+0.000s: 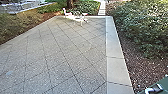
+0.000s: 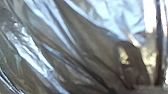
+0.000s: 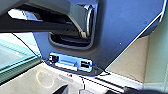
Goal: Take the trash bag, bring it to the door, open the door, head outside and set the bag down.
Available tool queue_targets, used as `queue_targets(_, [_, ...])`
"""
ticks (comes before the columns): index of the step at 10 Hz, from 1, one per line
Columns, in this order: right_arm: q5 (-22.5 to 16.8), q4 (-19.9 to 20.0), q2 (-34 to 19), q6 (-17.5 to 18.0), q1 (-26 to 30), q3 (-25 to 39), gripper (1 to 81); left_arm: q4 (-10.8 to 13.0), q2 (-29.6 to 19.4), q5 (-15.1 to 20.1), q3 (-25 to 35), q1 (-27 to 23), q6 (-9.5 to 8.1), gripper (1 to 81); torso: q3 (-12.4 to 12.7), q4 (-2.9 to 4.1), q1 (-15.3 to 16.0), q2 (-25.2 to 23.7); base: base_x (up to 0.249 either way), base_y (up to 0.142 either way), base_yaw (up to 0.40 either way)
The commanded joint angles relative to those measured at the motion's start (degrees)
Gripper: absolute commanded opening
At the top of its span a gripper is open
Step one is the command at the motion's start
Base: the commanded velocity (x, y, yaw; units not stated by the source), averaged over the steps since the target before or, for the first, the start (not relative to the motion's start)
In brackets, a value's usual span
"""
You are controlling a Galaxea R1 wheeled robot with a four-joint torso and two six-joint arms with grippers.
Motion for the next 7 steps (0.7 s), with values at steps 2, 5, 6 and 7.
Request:
queue_targets(2, [-4.74, 0.17, 0.42, -0.11, -0.19, 0.09, 81.1, -8.27, -2.96, 3.58, -4.36, -9.94, -0.02, 1.0, -0.22, 0.05, 0.0, 0.02, 0.0, 0.0, 0.0])
queue_targets(5, [-4.74, 0.17, 0.42, -0.11, -0.19, 0.09, 81.1, -11.18, -5.07, 11.64, -9.55, -16.1, 0.07, 1.0, -0.2, 0.07, 0.02, 0.02, 0.0, 0.0, 0.0])
queue_targets(6, [-4.65, 0.17, 0.33, -0.11, -0.27, 0.09, 81.1, -11.54, -6.04, 14.46, -10.09, -18.29, 0.07, 1.0, -0.22, 0.07, 0.02, 0.05, 0.0, 0.0, 0.0])
queue_targets(7, [-4.65, 0.17, 0.24, -0.11, -0.28, 0.09, 81.1, -11.71, -6.74, 16.31, -10.09, -20.23, 0.07, 1.0, -0.22, 0.07, 0.02, 0.05, 0.0, 0.0, 0.0])
